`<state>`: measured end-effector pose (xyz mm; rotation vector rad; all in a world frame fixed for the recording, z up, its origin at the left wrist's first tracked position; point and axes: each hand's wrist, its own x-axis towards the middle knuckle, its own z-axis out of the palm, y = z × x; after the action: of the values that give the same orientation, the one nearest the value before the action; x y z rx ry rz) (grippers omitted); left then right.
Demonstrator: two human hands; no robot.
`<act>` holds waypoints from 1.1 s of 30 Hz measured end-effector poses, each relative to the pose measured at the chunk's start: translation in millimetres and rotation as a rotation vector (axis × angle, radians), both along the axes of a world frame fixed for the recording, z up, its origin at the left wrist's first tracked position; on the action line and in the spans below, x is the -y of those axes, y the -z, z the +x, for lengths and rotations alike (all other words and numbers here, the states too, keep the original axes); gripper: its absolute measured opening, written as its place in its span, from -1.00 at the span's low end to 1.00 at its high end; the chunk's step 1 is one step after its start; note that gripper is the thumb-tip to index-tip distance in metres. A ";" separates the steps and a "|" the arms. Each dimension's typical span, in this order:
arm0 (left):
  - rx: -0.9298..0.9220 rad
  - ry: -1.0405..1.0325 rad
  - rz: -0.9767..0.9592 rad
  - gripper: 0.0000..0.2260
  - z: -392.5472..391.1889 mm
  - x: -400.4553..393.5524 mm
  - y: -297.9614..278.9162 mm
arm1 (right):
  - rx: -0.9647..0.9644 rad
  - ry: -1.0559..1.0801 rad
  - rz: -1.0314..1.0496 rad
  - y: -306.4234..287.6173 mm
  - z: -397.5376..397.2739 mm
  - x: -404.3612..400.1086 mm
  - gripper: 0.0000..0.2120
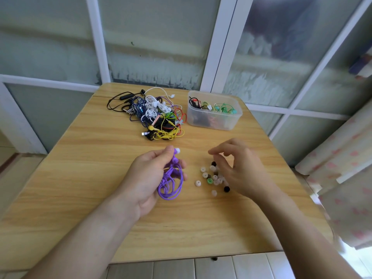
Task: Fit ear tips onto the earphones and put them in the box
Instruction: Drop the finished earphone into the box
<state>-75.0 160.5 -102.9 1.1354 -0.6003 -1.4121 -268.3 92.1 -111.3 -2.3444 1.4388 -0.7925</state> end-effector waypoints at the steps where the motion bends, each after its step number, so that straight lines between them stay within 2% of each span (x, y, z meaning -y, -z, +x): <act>1: 0.005 0.006 0.006 -0.78 1.1 -0.1 0.0 | -0.061 -0.010 0.019 1.1 -1.6 1.9 -0.82; 6: 0.060 0.064 0.044 -0.80 3.7 -0.1 1.2 | -0.149 -0.045 0.073 -0.1 -0.8 3.0 -0.78; 11: 0.134 0.121 -0.011 -0.78 2.0 -1.1 4.3 | -0.203 -0.082 0.085 3.4 4.9 3.0 -0.76; 17: 0.210 0.157 -0.124 -0.52 2.5 -2.0 9.3 | -0.187 -0.122 0.033 6.6 11.9 2.8 -0.92; 21: 0.188 0.185 -0.173 -0.62 2.4 -1.5 10.4 | -0.157 -0.082 0.019 11.7 14.8 4.7 -0.94; 24: 0.187 0.211 -0.212 -0.69 2.5 -1.4 10.6 | 0.017 -0.054 0.040 7.3 14.9 -1.0 -0.92; 27: 0.169 0.216 -0.230 -0.75 1.3 -2.5 9.1 | 0.366 -0.047 0.124 -0.6 15.9 -9.7 -0.95; 30: 0.161 0.193 -0.241 -0.82 0.9 -3.0 9.1 | 0.717 -0.164 0.267 -7.4 16.5 -22.6 -0.84; 33: 0.165 0.166 -0.252 -0.79 0.2 -2.6 9.3 | 0.828 -0.216 0.349 -7.9 17.4 -31.6 -0.79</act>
<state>-74.9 163.2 -112.2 1.0234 -0.9812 -1.3440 -250.9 123.7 -103.4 -1.5671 0.8551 -1.1451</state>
